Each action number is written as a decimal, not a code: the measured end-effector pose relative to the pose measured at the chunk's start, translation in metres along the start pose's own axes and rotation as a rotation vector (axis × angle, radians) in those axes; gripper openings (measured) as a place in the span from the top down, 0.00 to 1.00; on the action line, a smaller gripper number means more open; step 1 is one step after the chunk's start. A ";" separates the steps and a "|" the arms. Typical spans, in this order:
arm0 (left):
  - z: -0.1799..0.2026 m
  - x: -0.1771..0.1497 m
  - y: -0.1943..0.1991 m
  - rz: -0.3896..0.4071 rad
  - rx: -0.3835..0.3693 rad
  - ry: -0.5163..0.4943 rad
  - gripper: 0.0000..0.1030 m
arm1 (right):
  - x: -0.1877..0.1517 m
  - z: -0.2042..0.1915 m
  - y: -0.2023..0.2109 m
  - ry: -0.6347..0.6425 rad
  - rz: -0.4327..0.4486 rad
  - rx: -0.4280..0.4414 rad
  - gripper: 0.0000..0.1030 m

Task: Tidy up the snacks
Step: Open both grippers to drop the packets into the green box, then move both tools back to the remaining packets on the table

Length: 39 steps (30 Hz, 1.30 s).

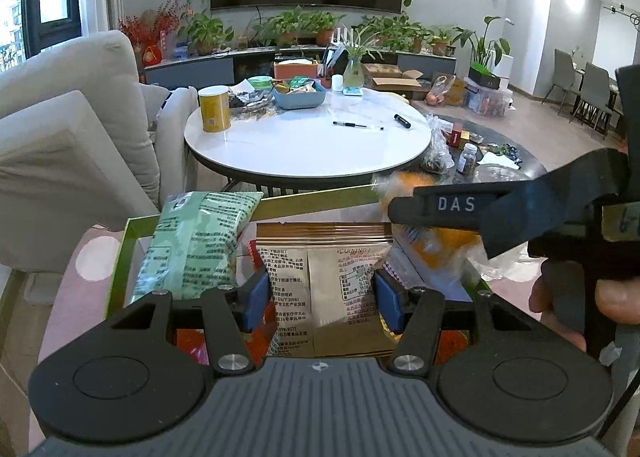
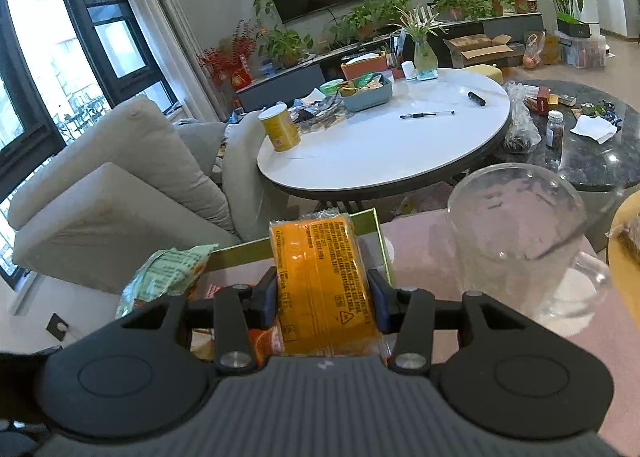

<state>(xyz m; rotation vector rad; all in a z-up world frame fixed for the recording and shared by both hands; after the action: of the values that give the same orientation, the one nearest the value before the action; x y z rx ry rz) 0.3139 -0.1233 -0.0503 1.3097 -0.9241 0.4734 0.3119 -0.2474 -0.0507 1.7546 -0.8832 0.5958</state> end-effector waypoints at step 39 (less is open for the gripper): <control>-0.026 -0.107 0.171 0.072 0.068 0.012 0.16 | -0.084 -0.018 0.130 0.168 -0.006 0.052 0.43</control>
<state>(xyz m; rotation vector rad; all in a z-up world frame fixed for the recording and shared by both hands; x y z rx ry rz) 0.1308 -0.0376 -0.0312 1.3371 -0.9542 0.5723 0.1575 -0.2320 -0.0327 1.7251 -0.7508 0.7564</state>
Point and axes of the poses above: each gripper's, at about its wrist camera, not at the fingertips, and y roughly against the way its jaws point, z to its right, x to its top, the point moved 7 cm from there along -y, roughly the way its jaws point, and after that the axes turned 3 degrees about -y, right-handed, at the moved point
